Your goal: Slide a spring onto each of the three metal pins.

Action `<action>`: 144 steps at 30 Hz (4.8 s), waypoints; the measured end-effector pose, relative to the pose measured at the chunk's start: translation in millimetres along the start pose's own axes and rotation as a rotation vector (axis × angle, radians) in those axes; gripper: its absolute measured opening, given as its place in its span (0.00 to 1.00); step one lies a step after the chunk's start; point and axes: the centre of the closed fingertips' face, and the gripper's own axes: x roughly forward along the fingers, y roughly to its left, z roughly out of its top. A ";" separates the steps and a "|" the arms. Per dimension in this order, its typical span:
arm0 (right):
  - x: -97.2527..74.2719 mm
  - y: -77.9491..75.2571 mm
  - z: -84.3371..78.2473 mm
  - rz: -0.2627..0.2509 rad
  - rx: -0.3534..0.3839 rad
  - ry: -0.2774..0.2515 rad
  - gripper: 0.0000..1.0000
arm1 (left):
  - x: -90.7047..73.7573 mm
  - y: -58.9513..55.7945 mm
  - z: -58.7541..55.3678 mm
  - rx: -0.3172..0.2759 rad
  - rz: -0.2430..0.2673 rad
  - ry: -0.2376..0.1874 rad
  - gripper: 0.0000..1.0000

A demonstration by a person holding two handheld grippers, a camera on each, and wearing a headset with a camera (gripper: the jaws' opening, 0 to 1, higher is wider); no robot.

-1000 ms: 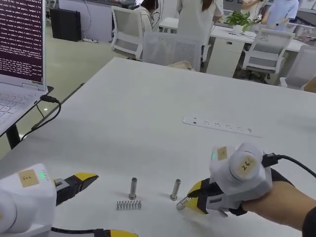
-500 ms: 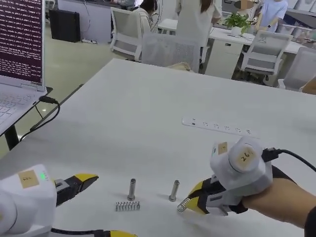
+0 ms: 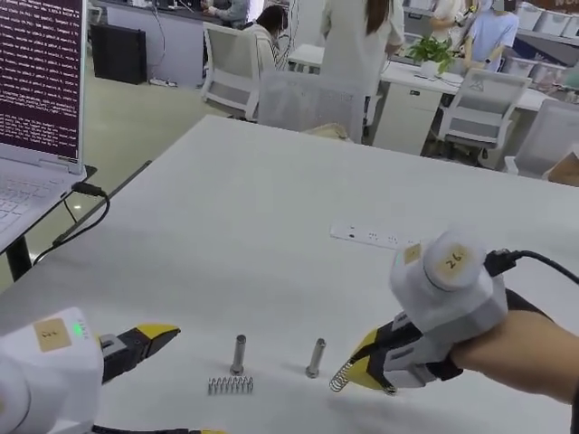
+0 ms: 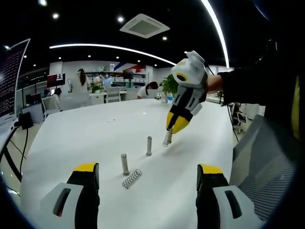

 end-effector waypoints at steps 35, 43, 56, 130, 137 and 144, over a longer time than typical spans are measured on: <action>-20.9 -19.5 49.7 0.038 -0.054 0.053 0.08 | -10.1 6.2 -2.2 -0.009 0.033 -0.019 0.82; -9.0 -26.7 53.1 0.058 -0.062 0.091 0.08 | -10.4 6.4 -4.3 -0.014 0.037 -0.017 0.82; 3.3 -26.9 42.2 0.095 -0.060 0.157 0.08 | -11.9 8.5 -9.5 -0.029 0.044 -0.008 0.82; 58.7 -18.5 15.7 0.112 -0.113 0.190 0.13 | -13.4 10.1 -17.0 -0.048 0.049 0.009 0.82; 54.2 -21.1 18.6 0.095 -0.122 0.171 0.17 | -14.2 10.7 -15.9 -0.044 0.051 0.008 0.82; 46.0 -20.6 29.0 0.077 -0.133 0.134 0.18 | -13.9 9.7 -14.2 -0.038 0.050 0.007 0.82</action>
